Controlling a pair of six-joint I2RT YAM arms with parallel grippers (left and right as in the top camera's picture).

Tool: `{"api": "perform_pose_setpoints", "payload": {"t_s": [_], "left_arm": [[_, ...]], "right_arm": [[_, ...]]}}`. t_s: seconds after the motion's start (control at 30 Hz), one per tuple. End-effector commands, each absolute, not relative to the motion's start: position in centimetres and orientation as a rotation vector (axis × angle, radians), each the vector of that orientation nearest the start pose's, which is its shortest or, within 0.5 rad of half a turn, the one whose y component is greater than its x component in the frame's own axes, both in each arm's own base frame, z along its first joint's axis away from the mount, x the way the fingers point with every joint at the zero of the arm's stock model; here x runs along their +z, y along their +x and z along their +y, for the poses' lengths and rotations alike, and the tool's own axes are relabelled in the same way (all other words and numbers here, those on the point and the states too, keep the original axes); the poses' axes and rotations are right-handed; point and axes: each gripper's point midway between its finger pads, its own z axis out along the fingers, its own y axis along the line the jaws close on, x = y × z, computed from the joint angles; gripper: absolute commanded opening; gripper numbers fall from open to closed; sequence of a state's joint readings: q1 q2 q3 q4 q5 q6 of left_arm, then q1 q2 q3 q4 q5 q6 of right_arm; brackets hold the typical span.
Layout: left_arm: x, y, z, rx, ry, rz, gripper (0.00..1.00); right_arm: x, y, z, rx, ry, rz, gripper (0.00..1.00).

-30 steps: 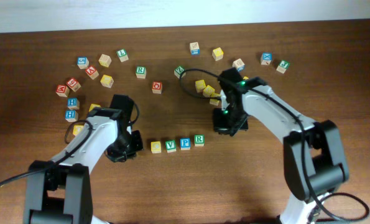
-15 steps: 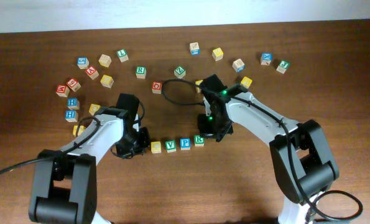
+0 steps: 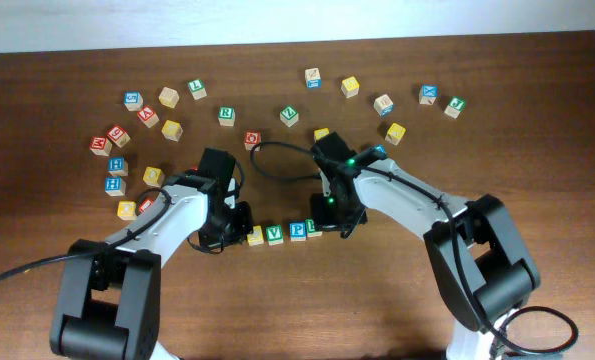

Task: Spell out CVPR
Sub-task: 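Push the row ends inward with both grippers to close gaps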

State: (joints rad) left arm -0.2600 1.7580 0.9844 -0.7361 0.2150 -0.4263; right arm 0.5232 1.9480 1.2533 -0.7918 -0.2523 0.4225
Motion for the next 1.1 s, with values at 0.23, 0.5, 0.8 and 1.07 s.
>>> {"api": "perform_pose_setpoints", "payload": {"t_s": [0.23,0.5,0.8,1.07], "left_arm": [[0.1,27.7,-14.0,-0.412,-0.07,3.12,0.0],[0.2,28.5,-14.3,-0.425,-0.062,3.088,0.0],[0.7,29.4,-12.0,-0.217,-0.048,3.078,0.0],[1.3,30.9,-7.6,-0.159,-0.293,3.062,0.0]], "right_arm": [[0.4,26.9,22.8,0.423,-0.238,3.219,0.04],[0.5,26.9,23.9,0.467,-0.228,3.205,0.04],[0.2,27.6,21.5,0.35,-0.148,3.223,0.04],[3.2,33.1,20.1,0.511,-0.214,3.084,0.04]]}}
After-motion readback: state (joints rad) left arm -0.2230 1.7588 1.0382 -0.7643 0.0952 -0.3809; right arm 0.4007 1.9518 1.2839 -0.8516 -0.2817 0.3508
